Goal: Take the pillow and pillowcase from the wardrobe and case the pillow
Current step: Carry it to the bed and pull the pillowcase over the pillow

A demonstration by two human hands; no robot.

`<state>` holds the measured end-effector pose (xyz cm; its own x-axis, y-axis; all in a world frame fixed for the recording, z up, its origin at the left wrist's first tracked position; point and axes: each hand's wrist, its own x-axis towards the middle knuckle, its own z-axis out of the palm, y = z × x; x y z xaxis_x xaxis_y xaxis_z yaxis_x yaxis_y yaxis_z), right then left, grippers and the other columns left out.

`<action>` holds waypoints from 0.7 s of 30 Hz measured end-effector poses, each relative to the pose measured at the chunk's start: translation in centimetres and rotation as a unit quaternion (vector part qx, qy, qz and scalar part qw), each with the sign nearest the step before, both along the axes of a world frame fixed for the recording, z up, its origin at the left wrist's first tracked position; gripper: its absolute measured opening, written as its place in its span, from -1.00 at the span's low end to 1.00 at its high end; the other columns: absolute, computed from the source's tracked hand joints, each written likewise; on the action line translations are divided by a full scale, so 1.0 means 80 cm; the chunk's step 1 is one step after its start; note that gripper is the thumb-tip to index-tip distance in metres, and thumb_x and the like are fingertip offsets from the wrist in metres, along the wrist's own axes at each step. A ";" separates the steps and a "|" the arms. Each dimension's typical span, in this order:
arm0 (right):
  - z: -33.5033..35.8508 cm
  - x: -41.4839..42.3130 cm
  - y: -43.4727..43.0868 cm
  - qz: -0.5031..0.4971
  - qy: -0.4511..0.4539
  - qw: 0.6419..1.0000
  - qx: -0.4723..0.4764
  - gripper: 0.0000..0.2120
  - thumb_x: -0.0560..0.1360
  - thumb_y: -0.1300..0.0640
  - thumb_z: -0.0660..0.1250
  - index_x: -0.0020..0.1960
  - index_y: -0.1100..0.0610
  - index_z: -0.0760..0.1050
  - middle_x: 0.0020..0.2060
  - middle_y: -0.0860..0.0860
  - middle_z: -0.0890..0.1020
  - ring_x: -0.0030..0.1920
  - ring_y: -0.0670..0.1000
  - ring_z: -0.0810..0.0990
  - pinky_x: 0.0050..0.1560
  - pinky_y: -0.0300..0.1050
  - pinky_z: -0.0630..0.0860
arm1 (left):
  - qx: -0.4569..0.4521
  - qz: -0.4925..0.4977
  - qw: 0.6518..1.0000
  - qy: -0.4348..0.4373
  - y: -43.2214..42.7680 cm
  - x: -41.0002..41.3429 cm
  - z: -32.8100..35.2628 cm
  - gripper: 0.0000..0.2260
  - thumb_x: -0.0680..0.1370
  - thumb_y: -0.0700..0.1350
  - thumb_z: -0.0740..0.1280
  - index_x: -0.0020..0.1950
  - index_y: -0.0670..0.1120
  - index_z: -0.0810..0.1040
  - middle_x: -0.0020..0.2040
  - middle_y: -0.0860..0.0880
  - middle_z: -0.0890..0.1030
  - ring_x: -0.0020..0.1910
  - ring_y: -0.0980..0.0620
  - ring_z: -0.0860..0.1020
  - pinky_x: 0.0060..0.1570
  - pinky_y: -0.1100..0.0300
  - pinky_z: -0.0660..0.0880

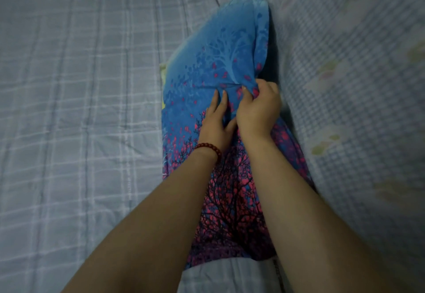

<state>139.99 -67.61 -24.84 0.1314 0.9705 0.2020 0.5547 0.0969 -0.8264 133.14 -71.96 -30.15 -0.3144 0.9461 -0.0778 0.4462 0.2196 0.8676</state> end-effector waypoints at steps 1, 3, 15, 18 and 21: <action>0.002 0.000 0.006 -0.003 -0.008 1.000 0.004 -0.80 0.47 0.22 0.32 0.06 0.28 0.55 0.03 0.19 0.56 0.04 0.13 0.53 -0.04 -0.29 0.32 | -0.001 -0.007 1.000 -0.005 0.006 0.001 0.003 -0.39 0.55 -0.11 0.28 0.51 -0.07 0.03 0.55 -0.08 -0.01 0.51 0.00 0.04 0.38 0.25 0.02; -0.001 0.005 0.013 0.000 -0.031 0.999 -0.014 -0.80 0.47 0.23 0.32 0.05 0.30 0.54 0.05 0.21 0.54 0.05 0.14 0.52 -0.04 -0.32 0.29 | -0.020 -0.026 0.999 -0.006 0.011 0.006 0.000 -0.39 0.56 -0.12 0.25 0.51 -0.10 0.01 0.55 -0.10 0.00 0.52 0.00 0.02 0.38 0.27 -0.01; -0.026 0.033 -0.015 -0.032 -0.206 0.971 -0.120 -0.45 0.41 0.04 0.39 0.36 -0.02 0.32 0.30 0.10 0.34 0.31 0.14 0.28 0.25 0.10 0.26 | -0.110 -0.022 0.992 0.056 -0.039 0.043 -0.026 -0.51 0.59 -0.03 0.19 0.47 -0.16 0.19 0.51 -0.12 0.17 0.48 -0.08 0.15 0.42 0.13 0.09; -0.028 0.035 -0.019 -0.041 -0.184 0.972 -0.142 -0.39 0.41 0.06 0.41 0.39 0.08 0.28 0.32 0.14 0.34 0.32 0.17 0.30 0.23 0.11 0.32 | -0.142 -0.030 0.987 0.065 -0.056 0.041 -0.033 -0.44 0.56 0.05 0.23 0.47 -0.19 0.20 0.52 -0.12 0.16 0.48 -0.08 0.16 0.42 0.13 0.09; -0.031 0.040 -0.017 -0.059 -0.118 0.980 -0.150 -0.52 0.42 0.15 0.40 0.30 0.23 0.38 0.22 0.21 0.46 0.24 0.21 0.42 0.16 0.01 0.38 | -0.174 -0.088 0.980 0.038 -0.071 0.040 -0.039 -0.26 0.49 0.09 0.33 0.51 -0.17 0.05 0.55 -0.09 0.03 0.51 -0.03 0.05 0.42 0.22 -0.01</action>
